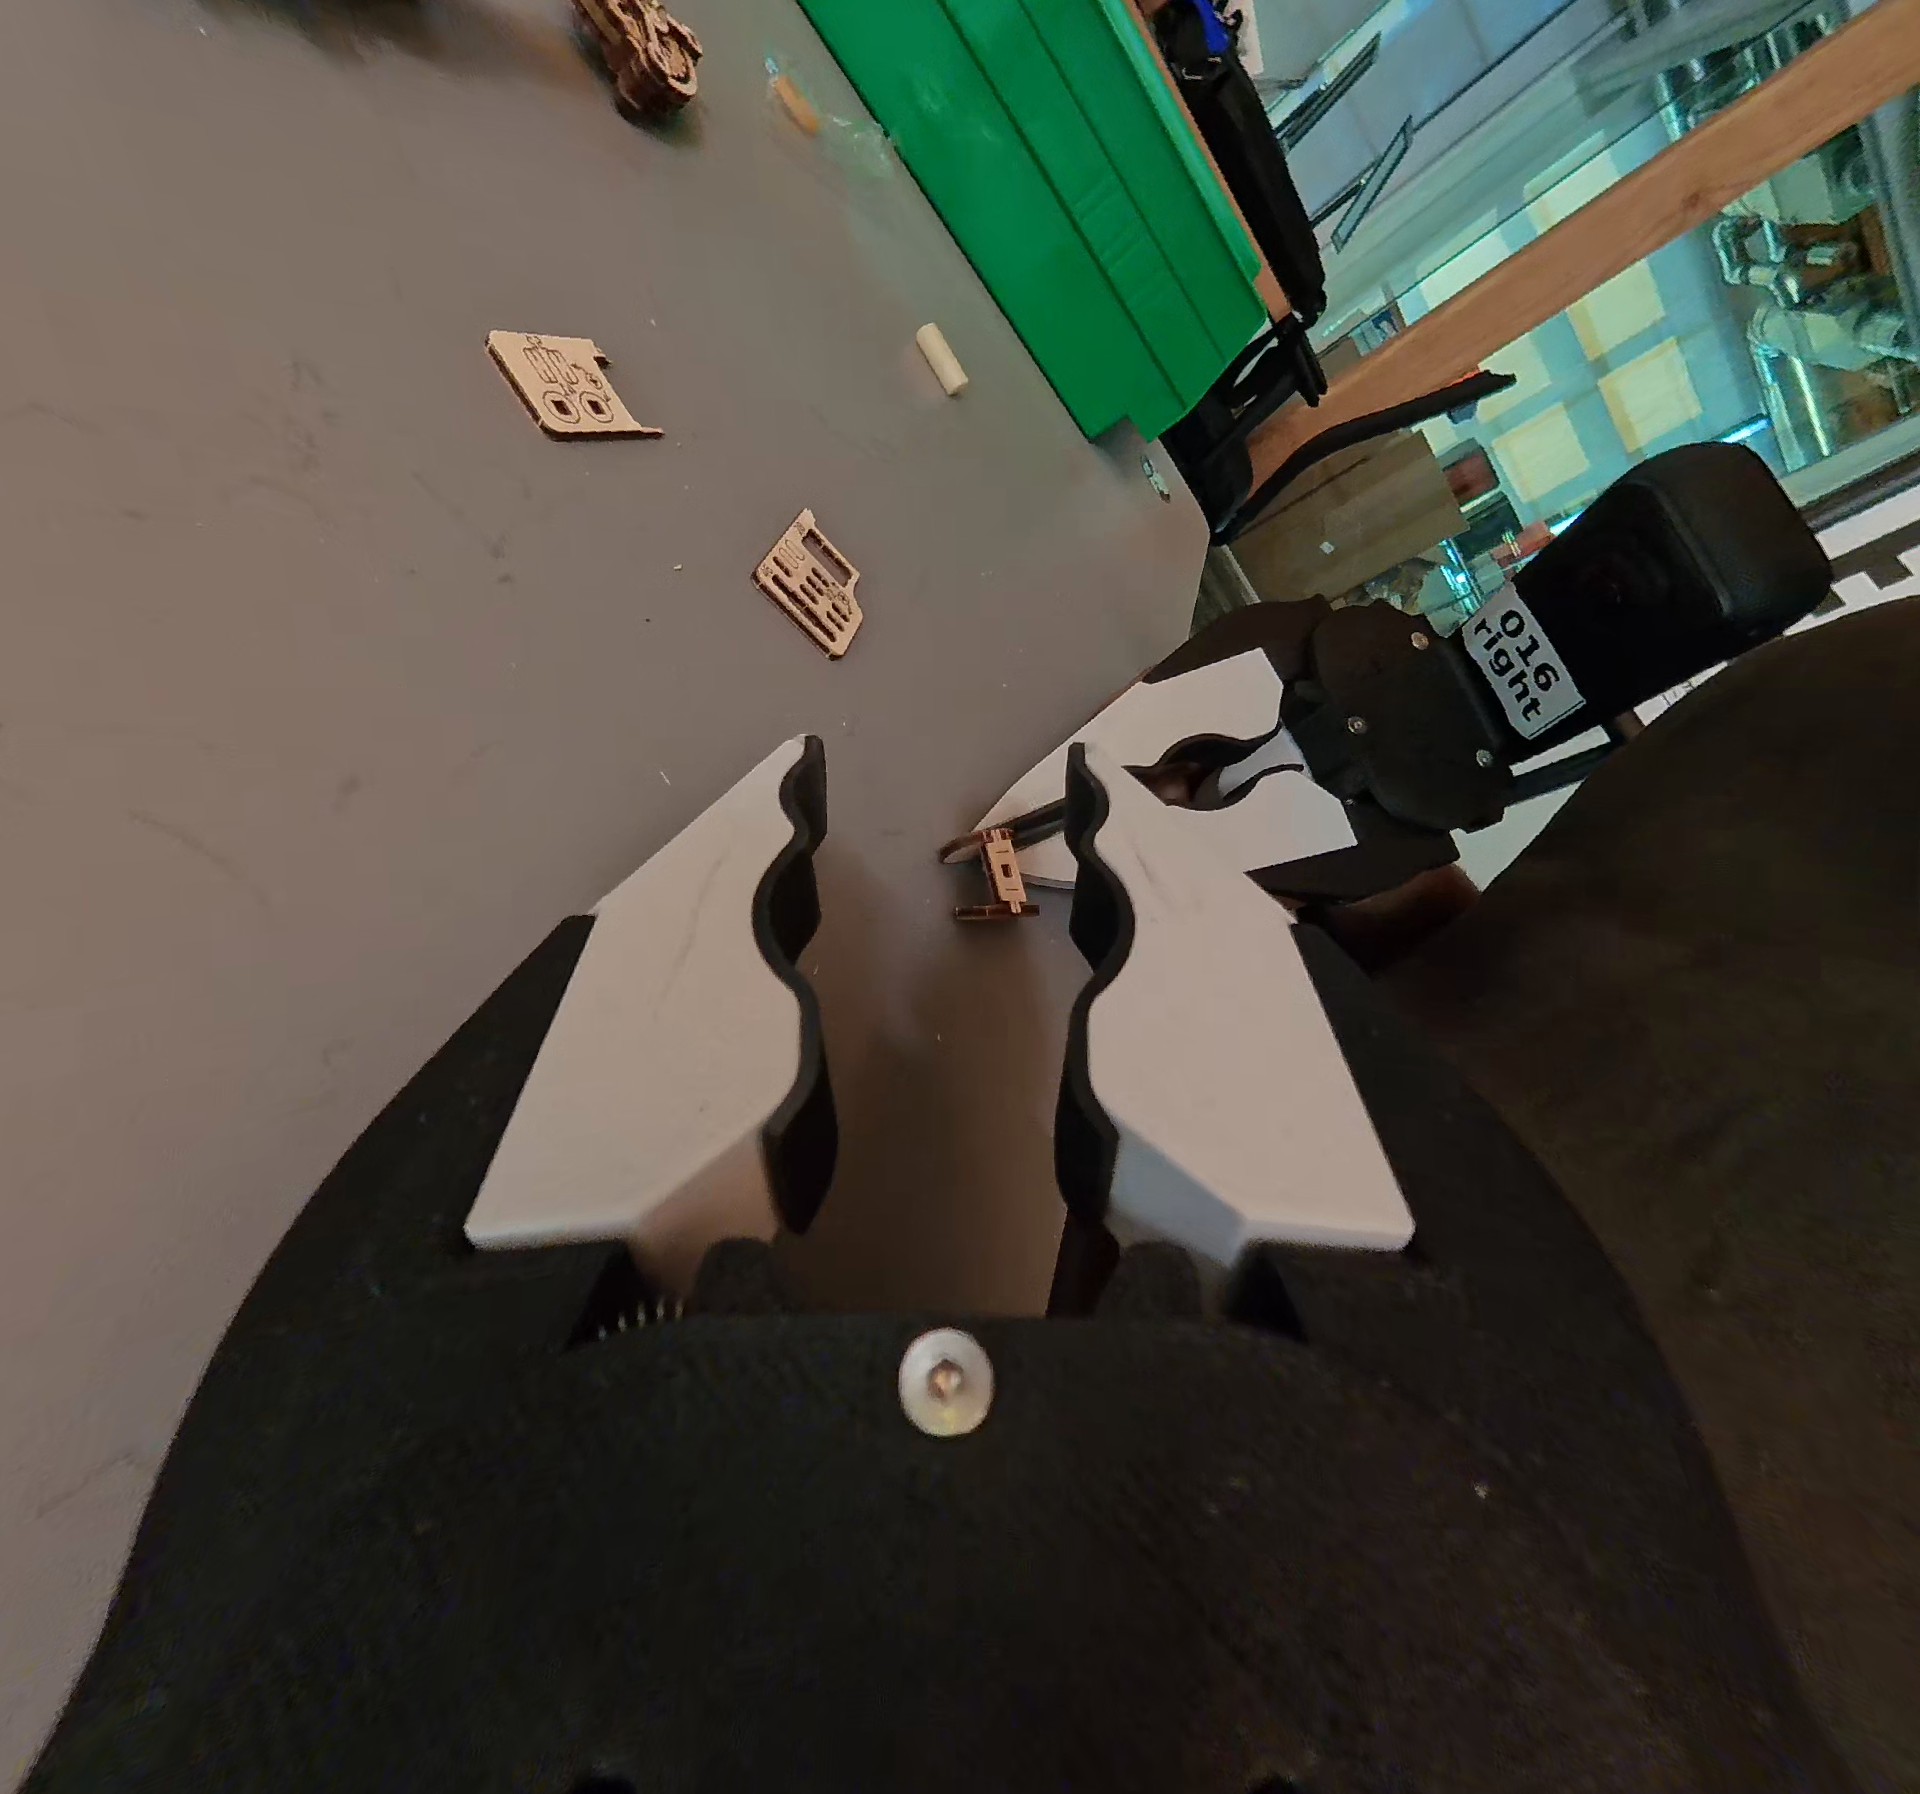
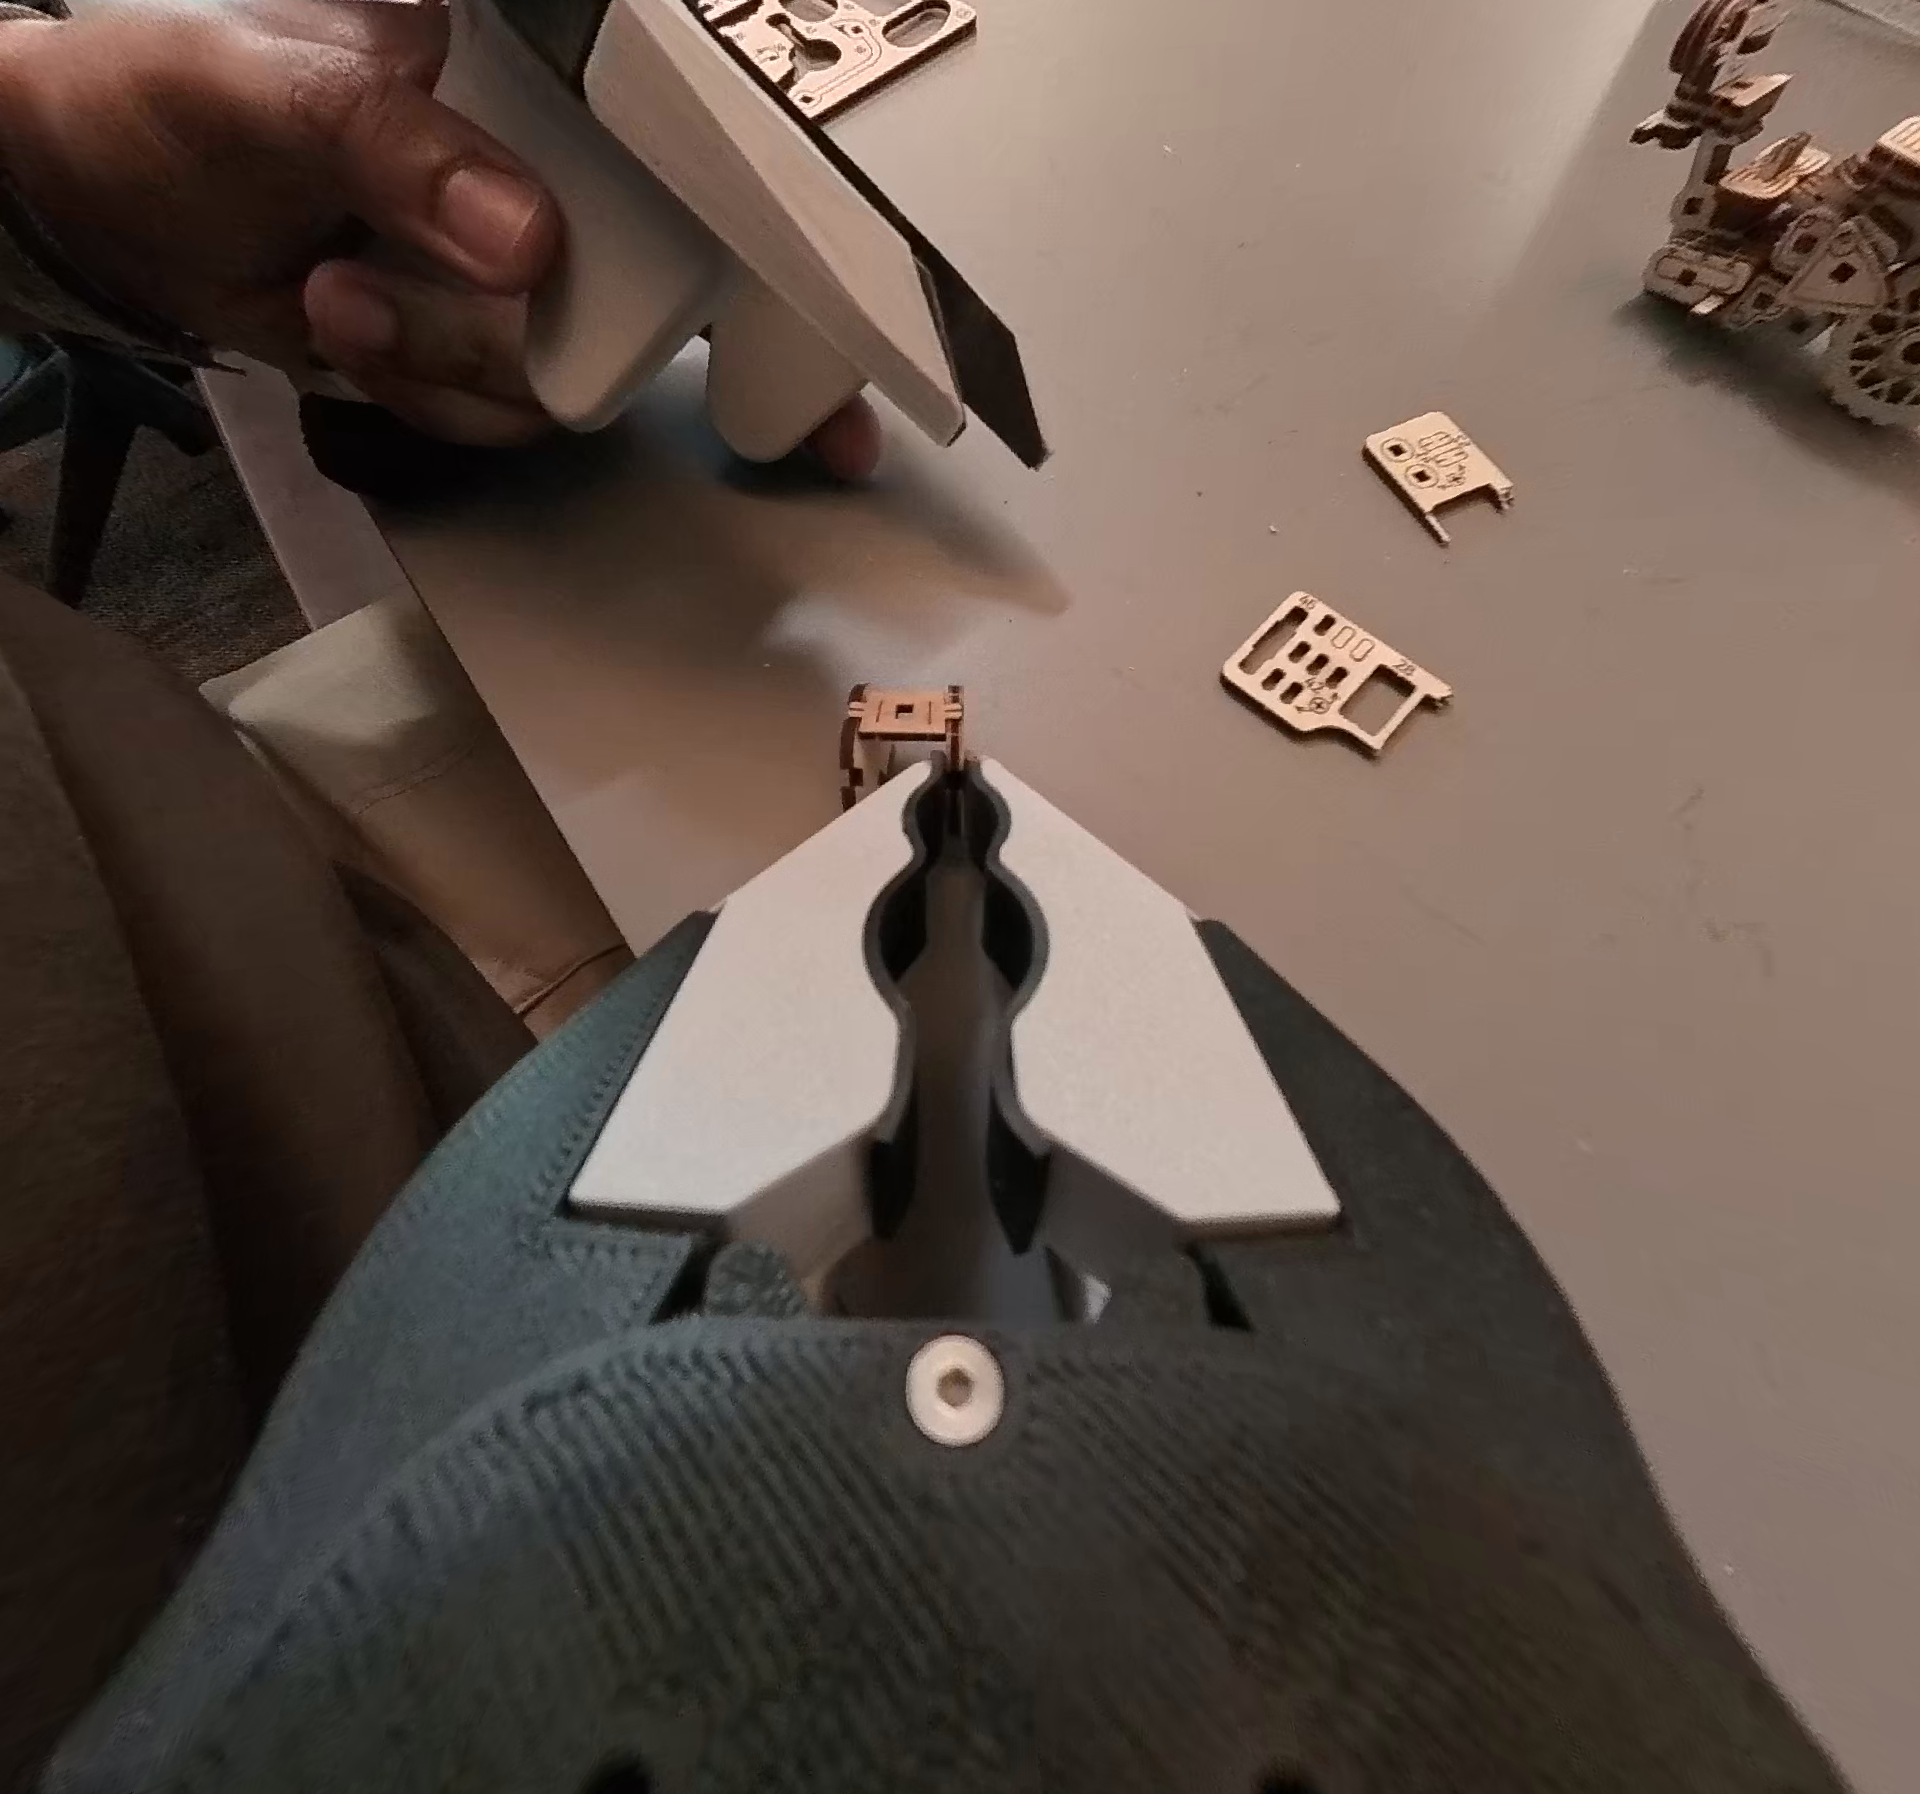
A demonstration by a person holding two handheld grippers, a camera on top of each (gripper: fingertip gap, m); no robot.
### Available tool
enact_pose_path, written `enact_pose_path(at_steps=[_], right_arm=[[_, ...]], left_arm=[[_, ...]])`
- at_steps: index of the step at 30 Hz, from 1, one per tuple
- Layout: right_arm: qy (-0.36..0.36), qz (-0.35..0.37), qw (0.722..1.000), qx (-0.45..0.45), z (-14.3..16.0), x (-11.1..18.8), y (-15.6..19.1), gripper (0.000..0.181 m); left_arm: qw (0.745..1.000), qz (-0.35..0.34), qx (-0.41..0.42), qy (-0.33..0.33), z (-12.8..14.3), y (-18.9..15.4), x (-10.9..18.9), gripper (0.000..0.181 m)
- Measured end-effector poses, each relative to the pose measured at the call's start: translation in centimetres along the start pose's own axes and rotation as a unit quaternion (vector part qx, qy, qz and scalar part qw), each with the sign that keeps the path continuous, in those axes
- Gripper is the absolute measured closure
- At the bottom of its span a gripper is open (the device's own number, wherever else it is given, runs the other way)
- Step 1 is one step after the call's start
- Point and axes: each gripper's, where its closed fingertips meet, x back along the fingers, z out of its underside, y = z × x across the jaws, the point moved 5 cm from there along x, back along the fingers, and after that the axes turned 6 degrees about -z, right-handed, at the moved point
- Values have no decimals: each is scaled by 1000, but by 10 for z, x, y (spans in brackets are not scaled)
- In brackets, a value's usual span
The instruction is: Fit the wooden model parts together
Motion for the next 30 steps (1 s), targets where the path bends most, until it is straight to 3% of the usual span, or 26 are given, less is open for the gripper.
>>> enact_pose_path(at_steps=[6, 12, 16, 21, 26, 30], right_arm=[[11, 19, 999, -36, -5, -8, -7, 180], [28, -35, 989, -143, -24, -33, -15, 180], [43, 13, 997, -66, -36, -47, -30, 180], [53, 16, 998, -9, -38, -50, -30, 180], [65, -23, 996, 55, -43, -60, -33, 180], [67, -51, 994, 65, -50, -69, -35, 180]], left_arm=[[998, 31, -17, -50, -9, -9, 11, 120], [990, 10, -21, -136, -39, -1, 36, 118], [983, -20, -18, -180, -52, 17, 52, 119], [980, -73, -88, -161, -52, 26, 57, 120], [973, -75, -131, -174, -63, 14, 61, 121], [964, -122, -184, -152, -54, 18, 52, 124]])
